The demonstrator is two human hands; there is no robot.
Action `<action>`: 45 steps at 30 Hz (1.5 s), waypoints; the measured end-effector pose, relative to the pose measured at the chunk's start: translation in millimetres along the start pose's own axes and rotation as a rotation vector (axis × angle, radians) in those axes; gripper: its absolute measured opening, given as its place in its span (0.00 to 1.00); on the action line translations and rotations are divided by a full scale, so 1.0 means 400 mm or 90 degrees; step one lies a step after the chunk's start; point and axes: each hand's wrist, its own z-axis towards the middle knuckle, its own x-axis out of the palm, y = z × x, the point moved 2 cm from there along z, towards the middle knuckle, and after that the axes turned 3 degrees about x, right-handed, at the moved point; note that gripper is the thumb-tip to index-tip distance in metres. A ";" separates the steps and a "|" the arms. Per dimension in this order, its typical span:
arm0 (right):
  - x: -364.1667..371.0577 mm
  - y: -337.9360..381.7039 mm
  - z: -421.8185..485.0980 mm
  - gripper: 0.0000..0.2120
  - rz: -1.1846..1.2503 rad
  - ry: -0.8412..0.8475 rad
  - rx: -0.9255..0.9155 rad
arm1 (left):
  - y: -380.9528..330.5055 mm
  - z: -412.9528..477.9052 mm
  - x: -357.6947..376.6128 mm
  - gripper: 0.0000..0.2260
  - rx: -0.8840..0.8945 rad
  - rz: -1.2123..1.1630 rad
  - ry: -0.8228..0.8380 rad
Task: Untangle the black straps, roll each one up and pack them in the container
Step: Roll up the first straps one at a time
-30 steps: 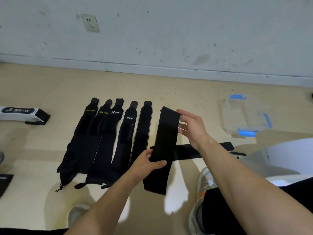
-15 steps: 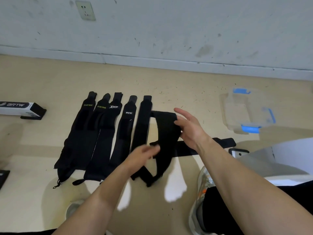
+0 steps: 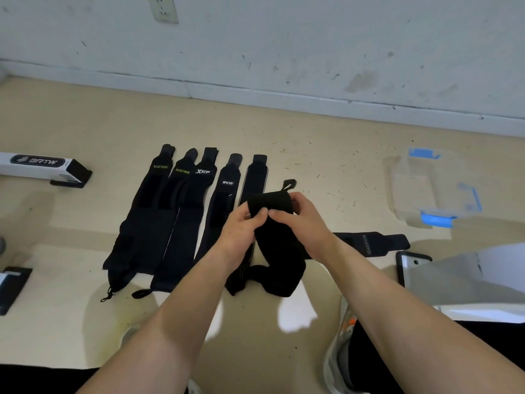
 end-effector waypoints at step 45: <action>-0.060 0.117 -0.035 0.24 -0.308 0.153 0.011 | -0.210 -0.021 -0.015 0.08 0.045 0.636 0.314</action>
